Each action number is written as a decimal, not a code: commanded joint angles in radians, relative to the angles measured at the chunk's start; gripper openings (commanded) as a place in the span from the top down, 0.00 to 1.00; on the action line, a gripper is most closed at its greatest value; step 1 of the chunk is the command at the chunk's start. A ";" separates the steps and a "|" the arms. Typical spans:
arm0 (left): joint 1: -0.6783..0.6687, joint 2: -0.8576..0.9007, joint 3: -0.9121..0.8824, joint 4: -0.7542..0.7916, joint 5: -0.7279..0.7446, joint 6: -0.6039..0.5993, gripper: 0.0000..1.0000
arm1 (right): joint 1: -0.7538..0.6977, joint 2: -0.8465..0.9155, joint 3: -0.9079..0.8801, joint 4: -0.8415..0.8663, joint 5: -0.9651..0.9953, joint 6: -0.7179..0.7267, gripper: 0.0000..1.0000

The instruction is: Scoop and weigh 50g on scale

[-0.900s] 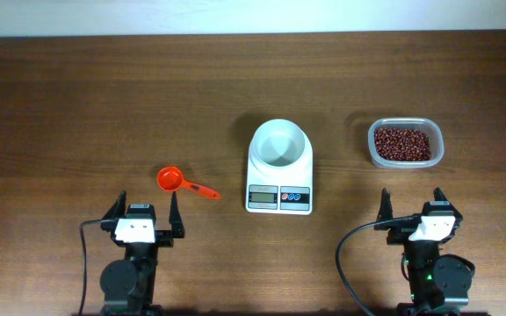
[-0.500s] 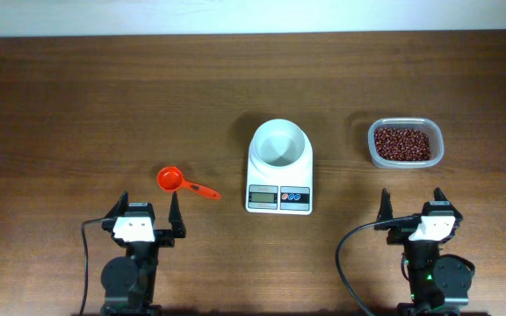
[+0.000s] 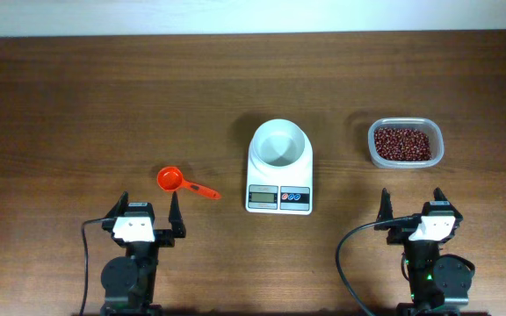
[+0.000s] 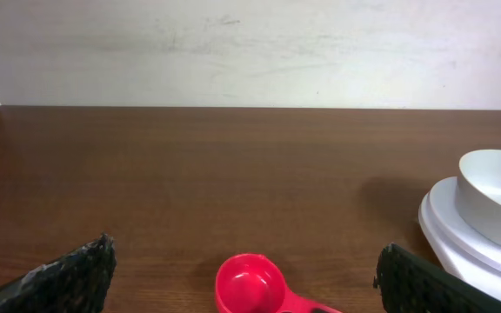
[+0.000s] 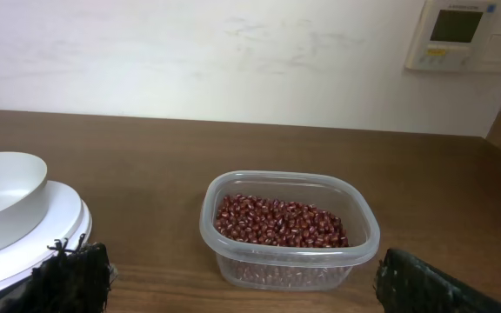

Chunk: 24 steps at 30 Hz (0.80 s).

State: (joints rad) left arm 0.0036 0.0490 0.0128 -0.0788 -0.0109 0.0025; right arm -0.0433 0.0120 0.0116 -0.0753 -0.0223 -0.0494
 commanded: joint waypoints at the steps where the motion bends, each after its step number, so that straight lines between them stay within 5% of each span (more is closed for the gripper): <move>1: 0.006 0.002 -0.004 -0.005 0.014 -0.010 0.01 | -0.003 -0.008 -0.006 -0.004 0.012 0.004 0.01; 24: 0.006 0.002 -0.004 -0.004 0.000 -0.010 0.01 | -0.003 -0.008 -0.006 -0.004 0.012 0.004 0.01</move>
State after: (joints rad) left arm 0.0036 0.0486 0.0128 -0.0792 -0.0120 0.0025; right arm -0.0433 0.0120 0.0116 -0.0753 -0.0223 -0.0494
